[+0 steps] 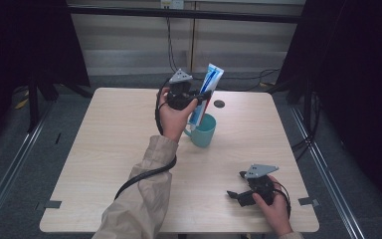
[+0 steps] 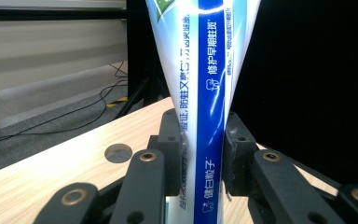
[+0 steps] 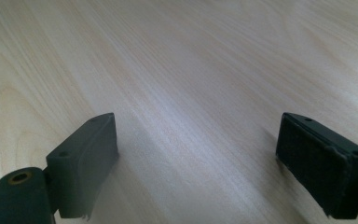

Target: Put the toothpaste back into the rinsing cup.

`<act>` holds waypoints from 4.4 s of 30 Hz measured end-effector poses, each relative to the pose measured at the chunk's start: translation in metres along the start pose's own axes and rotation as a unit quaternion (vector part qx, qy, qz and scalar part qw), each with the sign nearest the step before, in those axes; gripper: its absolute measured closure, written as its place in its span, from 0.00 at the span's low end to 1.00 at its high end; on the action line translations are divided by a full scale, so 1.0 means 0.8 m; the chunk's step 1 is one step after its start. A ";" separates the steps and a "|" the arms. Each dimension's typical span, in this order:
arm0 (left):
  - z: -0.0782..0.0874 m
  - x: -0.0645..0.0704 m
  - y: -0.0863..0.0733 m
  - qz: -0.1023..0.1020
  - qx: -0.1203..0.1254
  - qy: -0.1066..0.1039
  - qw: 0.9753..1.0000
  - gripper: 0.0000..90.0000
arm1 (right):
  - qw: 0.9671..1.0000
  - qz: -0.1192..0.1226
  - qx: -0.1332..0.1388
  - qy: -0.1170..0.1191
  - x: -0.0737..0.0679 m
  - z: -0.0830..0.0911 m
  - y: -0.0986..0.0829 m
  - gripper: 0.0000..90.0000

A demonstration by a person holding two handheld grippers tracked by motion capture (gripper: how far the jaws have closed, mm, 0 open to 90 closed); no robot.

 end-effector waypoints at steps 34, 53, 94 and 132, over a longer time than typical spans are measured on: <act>-0.049 -0.006 -0.027 -0.008 -0.014 -0.002 1.000 0.81 | 1.000 -0.001 0.000 0.000 0.000 0.000 0.000 0.13; -0.047 -0.023 -0.070 -0.011 -0.040 0.033 0.999 0.80 | 1.000 -0.002 -0.001 0.000 0.000 0.000 0.000 0.13; -0.031 -0.020 -0.115 -0.026 -0.095 0.045 0.994 0.78 | 1.000 -0.001 -0.001 0.001 0.000 0.000 0.000 0.13; -0.027 -0.010 -0.113 -0.031 -0.111 0.043 0.992 0.46 | 1.000 -0.001 -0.001 0.000 0.000 0.000 0.000 0.13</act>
Point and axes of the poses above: each handheld gripper's, and its own axes: z roughly backward along the jaws, y roughly out of its top, x roughly to its right, the point moved 10 cm from there along -z, roughly forward along the jaws, and after that the axes turned 13 degrees about x, right-handed, at the moved point
